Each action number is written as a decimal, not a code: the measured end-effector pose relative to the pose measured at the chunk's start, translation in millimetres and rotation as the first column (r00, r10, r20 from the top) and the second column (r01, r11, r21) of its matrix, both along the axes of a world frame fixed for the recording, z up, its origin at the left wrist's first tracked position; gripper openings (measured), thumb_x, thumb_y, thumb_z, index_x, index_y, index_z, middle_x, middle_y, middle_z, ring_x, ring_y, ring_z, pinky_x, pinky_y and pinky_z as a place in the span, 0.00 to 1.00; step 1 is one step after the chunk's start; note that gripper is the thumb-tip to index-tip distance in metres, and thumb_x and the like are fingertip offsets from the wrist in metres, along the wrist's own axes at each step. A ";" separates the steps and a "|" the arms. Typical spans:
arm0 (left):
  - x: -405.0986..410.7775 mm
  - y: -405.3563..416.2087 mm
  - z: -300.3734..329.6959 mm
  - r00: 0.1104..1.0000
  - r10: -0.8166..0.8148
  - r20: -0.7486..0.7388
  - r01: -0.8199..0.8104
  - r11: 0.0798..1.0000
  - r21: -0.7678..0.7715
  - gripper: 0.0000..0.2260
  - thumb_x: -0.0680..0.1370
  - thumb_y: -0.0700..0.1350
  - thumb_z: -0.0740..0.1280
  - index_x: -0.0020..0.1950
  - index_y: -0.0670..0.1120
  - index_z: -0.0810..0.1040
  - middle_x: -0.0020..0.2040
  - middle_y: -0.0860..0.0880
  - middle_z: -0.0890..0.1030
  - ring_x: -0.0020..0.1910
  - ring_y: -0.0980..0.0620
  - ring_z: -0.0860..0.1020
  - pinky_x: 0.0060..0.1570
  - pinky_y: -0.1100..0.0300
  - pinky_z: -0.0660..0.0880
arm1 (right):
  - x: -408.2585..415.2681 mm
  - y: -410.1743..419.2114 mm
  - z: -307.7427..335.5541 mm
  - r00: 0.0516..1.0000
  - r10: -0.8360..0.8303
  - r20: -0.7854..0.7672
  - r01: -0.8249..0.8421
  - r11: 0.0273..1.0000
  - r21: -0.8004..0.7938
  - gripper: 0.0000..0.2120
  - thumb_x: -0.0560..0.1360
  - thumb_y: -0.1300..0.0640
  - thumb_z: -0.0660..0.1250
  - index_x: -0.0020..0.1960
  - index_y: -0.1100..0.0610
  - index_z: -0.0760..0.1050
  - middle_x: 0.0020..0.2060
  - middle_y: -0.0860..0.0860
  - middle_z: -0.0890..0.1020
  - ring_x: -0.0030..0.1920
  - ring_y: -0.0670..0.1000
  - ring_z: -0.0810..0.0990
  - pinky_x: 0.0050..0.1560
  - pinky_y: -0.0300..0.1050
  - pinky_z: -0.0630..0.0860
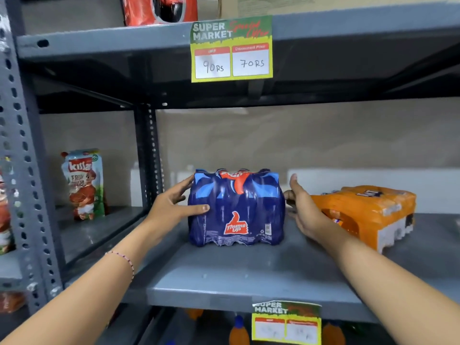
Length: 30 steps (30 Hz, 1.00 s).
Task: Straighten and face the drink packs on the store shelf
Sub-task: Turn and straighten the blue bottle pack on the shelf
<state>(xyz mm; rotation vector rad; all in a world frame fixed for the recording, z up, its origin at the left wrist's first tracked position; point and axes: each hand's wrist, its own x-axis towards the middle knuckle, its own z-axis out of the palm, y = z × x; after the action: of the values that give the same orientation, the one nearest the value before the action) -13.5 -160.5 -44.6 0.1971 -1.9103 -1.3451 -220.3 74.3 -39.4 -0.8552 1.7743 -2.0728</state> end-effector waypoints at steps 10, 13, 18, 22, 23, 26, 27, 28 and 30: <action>-5.2 76.3 2.4 0.976 0.201 0.079 -0.198 0.979 -0.046 0.19 0.69 0.59 0.79 0.55 0.52 0.83 0.45 0.51 0.84 0.40 0.52 0.81 0.50 0.50 0.83 | 3.8 2.7 3.7 0.987 -0.028 0.159 0.058 0.981 -0.186 0.36 0.81 0.34 0.50 0.25 0.61 0.65 0.25 0.58 0.79 0.29 0.55 0.80 0.34 0.44 0.76; 1.0 98.0 -7.6 0.985 0.109 0.134 -0.076 0.970 -0.231 0.42 0.57 0.70 0.78 0.69 0.63 0.71 0.60 0.56 0.77 0.56 0.59 0.78 0.55 0.62 0.77 | 7.0 7.2 7.0 0.986 0.053 0.157 -0.036 0.994 -0.106 0.38 0.80 0.32 0.48 0.23 0.59 0.65 0.27 0.60 0.82 0.27 0.57 0.80 0.33 0.45 0.74; 19.2 82.6 -0.2 0.969 0.216 0.117 -0.175 0.942 -0.287 0.46 0.56 0.63 0.83 0.71 0.57 0.72 0.66 0.55 0.77 0.62 0.54 0.77 0.62 0.49 0.78 | 6.6 3.6 6.5 0.984 0.140 0.109 -0.134 0.989 -0.057 0.37 0.80 0.32 0.49 0.29 0.59 0.74 0.30 0.59 0.85 0.28 0.55 0.84 0.30 0.43 0.77; 36.8 56.2 3.8 0.960 0.272 0.073 -0.255 0.949 -0.183 0.43 0.50 0.59 0.83 0.62 0.51 0.76 0.54 0.51 0.80 0.48 0.53 0.79 0.49 0.60 0.76 | -0.6 -4.5 9.9 0.998 -0.022 0.054 0.022 1.000 0.004 0.21 0.82 0.43 0.58 0.46 0.59 0.78 0.47 0.57 0.85 0.46 0.55 0.85 0.38 0.46 0.78; 39.4 47.2 2.6 0.963 0.264 0.054 -0.257 0.960 -0.114 0.39 0.49 0.57 0.85 0.56 0.48 0.77 0.46 0.50 0.79 0.40 0.52 0.77 0.42 0.60 0.76 | -1.7 -5.5 9.2 0.999 -0.040 0.035 0.039 0.999 0.026 0.16 0.82 0.46 0.61 0.51 0.58 0.78 0.52 0.57 0.84 0.51 0.55 0.84 0.40 0.46 0.77; 41.0 24.7 -4.8 0.970 0.244 0.025 -0.243 0.970 -0.012 0.23 0.59 0.48 0.86 0.39 0.43 0.75 0.26 0.49 0.77 0.24 0.52 0.72 0.26 0.61 0.73 | 0.1 -5.7 4.9 0.996 -0.062 -0.063 0.067 0.994 0.090 0.15 0.78 0.51 0.69 0.61 0.57 0.75 0.56 0.53 0.82 0.54 0.51 0.80 0.44 0.45 0.74; 38.4 20.4 -7.4 0.966 0.257 0.017 -0.257 0.966 -0.002 0.16 0.66 0.44 0.83 0.37 0.42 0.76 0.23 0.50 0.78 0.23 0.50 0.73 0.24 0.61 0.75 | 3.3 -5.7 3.1 0.995 -0.049 -0.083 0.057 0.994 0.093 0.15 0.77 0.52 0.71 0.60 0.56 0.75 0.54 0.52 0.82 0.52 0.48 0.81 0.43 0.44 0.75; 34.7 18.7 -9.6 0.962 0.273 0.020 -0.273 0.962 0.019 0.12 0.72 0.41 0.79 0.36 0.41 0.77 0.23 0.49 0.79 0.25 0.48 0.76 0.26 0.61 0.78 | 5.9 -5.3 0.2 0.995 -0.028 -0.099 0.038 0.995 0.093 0.14 0.76 0.55 0.73 0.59 0.56 0.75 0.52 0.52 0.82 0.48 0.45 0.83 0.41 0.41 0.76; 25.3 16.3 -10.4 0.952 0.303 0.035 -0.305 0.949 0.074 0.12 0.80 0.44 0.71 0.38 0.40 0.80 0.26 0.49 0.83 0.33 0.43 0.81 0.35 0.56 0.83 | 8.9 -5.9 -5.6 0.992 0.024 -0.121 -0.012 0.995 0.102 0.18 0.74 0.60 0.75 0.60 0.58 0.73 0.54 0.53 0.83 0.46 0.45 0.84 0.39 0.37 0.77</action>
<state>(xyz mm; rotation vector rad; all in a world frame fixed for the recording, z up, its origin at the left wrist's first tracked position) 11.8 -144.2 -55.1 0.5273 -1.7607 -1.2121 -211.4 68.4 -45.0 -0.9832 1.9087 -1.9384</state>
